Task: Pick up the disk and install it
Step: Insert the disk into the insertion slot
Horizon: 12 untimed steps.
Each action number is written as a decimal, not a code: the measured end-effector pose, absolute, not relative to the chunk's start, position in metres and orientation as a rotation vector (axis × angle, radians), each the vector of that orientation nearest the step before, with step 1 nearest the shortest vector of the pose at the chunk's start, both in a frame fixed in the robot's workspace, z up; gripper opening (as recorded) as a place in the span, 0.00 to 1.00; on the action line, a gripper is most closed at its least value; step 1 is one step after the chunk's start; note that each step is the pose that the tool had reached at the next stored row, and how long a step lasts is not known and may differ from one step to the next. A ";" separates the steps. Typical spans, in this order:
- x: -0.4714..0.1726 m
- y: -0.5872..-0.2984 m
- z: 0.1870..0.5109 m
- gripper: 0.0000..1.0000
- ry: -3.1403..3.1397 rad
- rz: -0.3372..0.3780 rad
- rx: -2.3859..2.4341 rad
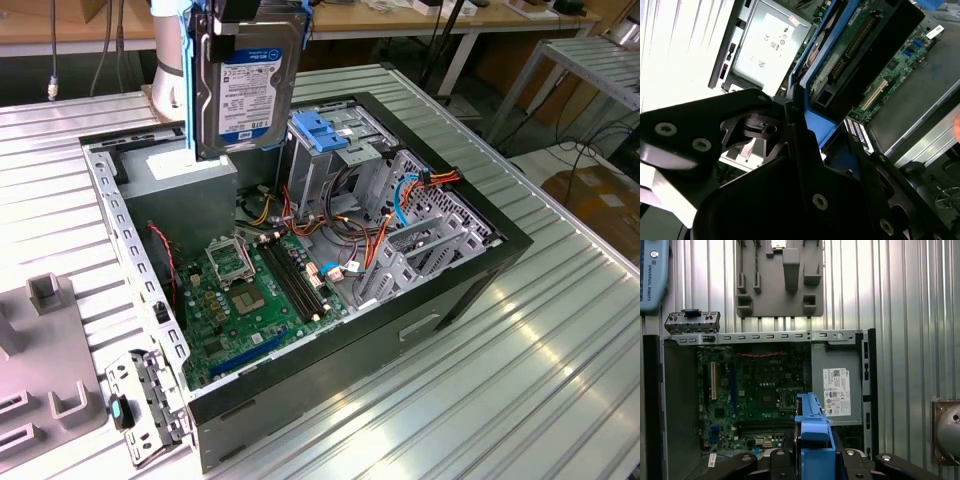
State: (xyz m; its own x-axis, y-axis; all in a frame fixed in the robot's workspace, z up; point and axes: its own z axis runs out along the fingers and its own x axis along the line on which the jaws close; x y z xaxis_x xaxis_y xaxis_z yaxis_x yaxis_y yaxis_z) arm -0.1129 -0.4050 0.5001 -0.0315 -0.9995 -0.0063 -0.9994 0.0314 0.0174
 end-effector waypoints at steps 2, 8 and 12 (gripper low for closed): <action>-0.113 -0.405 0.500 0.37 -2.251 -0.026 2.181; -0.112 -0.405 0.500 0.37 -2.251 -0.026 2.181; -0.112 -0.407 0.500 0.37 -2.251 -0.026 2.181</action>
State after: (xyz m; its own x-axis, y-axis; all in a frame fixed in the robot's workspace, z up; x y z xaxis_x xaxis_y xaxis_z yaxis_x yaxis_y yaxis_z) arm -0.1122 -0.4072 0.5001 -0.0315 -0.9995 -0.0063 -0.9994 0.0313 0.0174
